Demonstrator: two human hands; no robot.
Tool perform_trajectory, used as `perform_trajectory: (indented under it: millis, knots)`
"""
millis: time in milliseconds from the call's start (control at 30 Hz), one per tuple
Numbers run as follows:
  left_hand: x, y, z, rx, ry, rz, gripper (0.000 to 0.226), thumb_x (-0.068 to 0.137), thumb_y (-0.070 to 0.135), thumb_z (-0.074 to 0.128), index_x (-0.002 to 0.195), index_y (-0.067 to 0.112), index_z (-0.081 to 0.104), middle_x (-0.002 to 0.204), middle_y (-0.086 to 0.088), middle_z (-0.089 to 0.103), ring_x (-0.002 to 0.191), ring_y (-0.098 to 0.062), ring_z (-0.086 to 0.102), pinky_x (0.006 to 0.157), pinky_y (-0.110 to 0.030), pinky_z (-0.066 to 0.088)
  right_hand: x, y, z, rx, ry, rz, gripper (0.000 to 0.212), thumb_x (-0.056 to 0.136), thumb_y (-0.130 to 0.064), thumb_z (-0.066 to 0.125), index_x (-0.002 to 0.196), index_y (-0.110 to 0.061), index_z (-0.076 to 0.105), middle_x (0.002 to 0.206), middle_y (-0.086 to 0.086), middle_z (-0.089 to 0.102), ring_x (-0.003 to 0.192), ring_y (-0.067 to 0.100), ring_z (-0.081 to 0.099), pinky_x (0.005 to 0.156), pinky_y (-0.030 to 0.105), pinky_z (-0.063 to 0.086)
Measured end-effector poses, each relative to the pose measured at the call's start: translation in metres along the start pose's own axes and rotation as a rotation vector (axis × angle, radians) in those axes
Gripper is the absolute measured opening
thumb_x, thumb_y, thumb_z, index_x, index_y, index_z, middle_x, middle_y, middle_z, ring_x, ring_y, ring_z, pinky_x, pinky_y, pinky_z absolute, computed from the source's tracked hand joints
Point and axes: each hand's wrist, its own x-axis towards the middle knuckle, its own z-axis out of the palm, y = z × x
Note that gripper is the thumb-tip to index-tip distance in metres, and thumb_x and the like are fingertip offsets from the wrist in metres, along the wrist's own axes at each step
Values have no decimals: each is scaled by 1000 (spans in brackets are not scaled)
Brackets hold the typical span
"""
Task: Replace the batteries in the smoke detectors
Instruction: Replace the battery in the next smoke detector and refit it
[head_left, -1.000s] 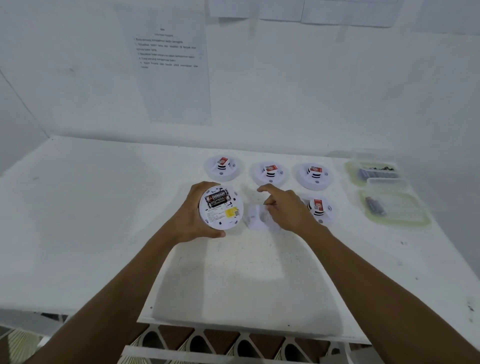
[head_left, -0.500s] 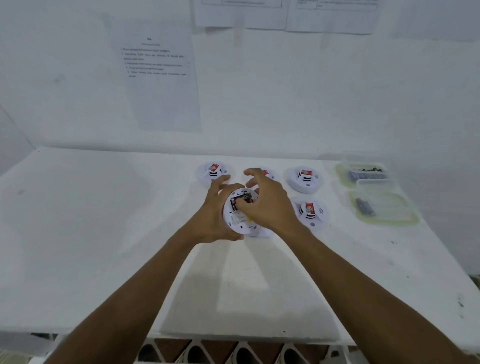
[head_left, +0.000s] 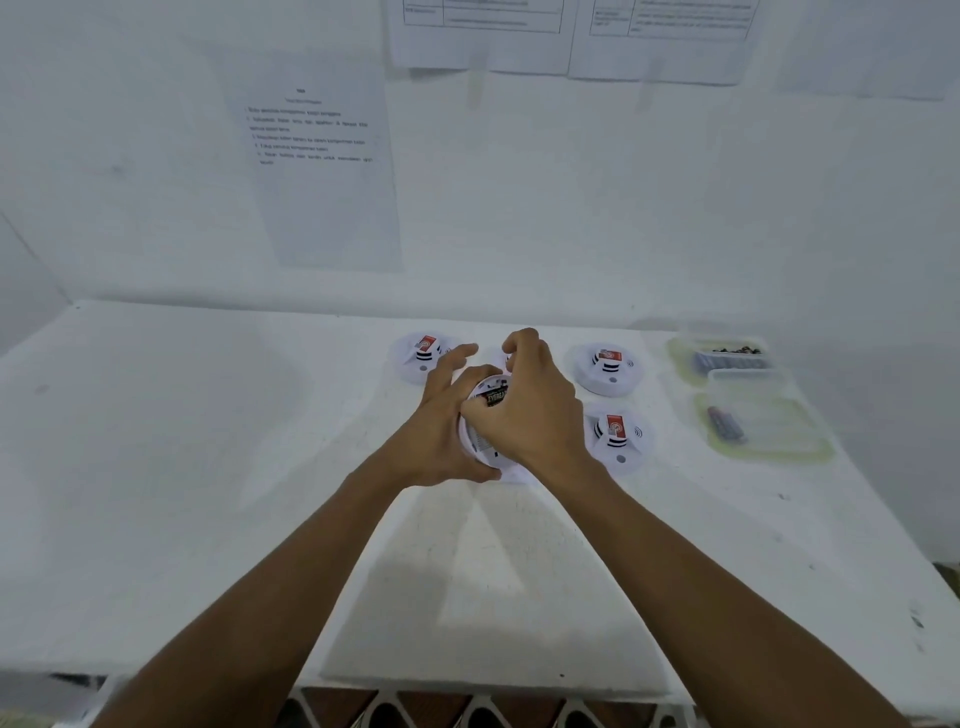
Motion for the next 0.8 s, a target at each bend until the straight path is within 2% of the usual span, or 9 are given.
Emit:
perform_trajectory:
  millis: [100, 200, 333, 433, 500, 567, 667, 733, 800]
  knots:
    - [-1, -6, 0, 23, -13, -19, 110, 52, 49, 87, 127, 73, 11, 153, 13, 10, 148, -16, 9, 118, -49, 24, -3, 2, 1, 11, 5, -7, 51, 75, -36, 66, 115, -21, 40, 109, -7, 50, 86, 21, 59, 66, 33, 48]
    - [-3, -17, 0, 54, -11, -2, 106, 51, 52, 87, 131, 64, 19, 154, 13, 14, 147, -11, 4, 117, -40, 22, -4, 7, 1, 59, 5, -67, 50, 73, -33, 68, 114, -21, 41, 109, -7, 48, 85, 20, 58, 66, 35, 52]
    - [-3, -6, -3, -6, 11, 44, 99, 50, 56, 78, 124, 75, 15, 136, 52, 10, 146, -16, 7, 111, -24, 16, -4, 23, 5, 87, -33, -260, 38, 79, -35, 62, 114, -20, 61, 124, -2, 51, 104, 18, 61, 79, 34, 53]
    - [-2, -2, -2, -54, 21, 58, 94, 52, 54, 75, 118, 80, 14, 128, 59, 12, 145, -23, 13, 115, -34, 19, -4, 35, 11, 82, -6, -339, 27, 83, -35, 59, 106, -24, 70, 132, 0, 53, 121, 20, 52, 93, 38, 43]
    - [-2, -4, -1, -46, 18, 60, 95, 51, 55, 76, 120, 78, 15, 130, 57, 11, 145, -22, 13, 116, -37, 21, -3, 38, 11, 59, 62, -390, 20, 83, -28, 67, 102, -24, 72, 129, 1, 56, 119, 22, 51, 91, 38, 39]
    - [0, -7, 0, -26, 12, 67, 97, 50, 55, 79, 124, 71, 19, 134, 52, 12, 145, -17, 12, 114, -32, 21, -2, 36, 6, 76, 123, -422, 18, 83, -23, 70, 100, -18, 72, 119, 3, 61, 110, 22, 54, 89, 39, 43]
    - [6, -11, 5, -14, -16, 36, 100, 47, 57, 82, 130, 53, 26, 146, 25, 17, 146, -14, 10, 115, -27, 22, -2, 40, -12, 182, 141, -373, 16, 86, -20, 68, 100, -11, 69, 100, 1, 70, 96, 21, 61, 83, 47, 51]
    - [13, -10, 12, -4, -48, 16, 103, 46, 58, 83, 134, 42, 31, 148, 7, 22, 146, -13, 9, 117, -23, 22, -2, 52, -29, 232, 134, -283, 21, 89, -19, 66, 109, -17, 66, 97, -6, 70, 94, 16, 62, 85, 46, 50]
    - [21, -2, 21, -20, -68, 11, 107, 45, 53, 86, 136, 40, 31, 148, 7, 20, 146, -8, 8, 114, -15, 23, -3, 71, -49, 213, 164, -246, 22, 88, -20, 65, 111, -22, 66, 94, -15, 68, 93, 12, 61, 87, 45, 49]
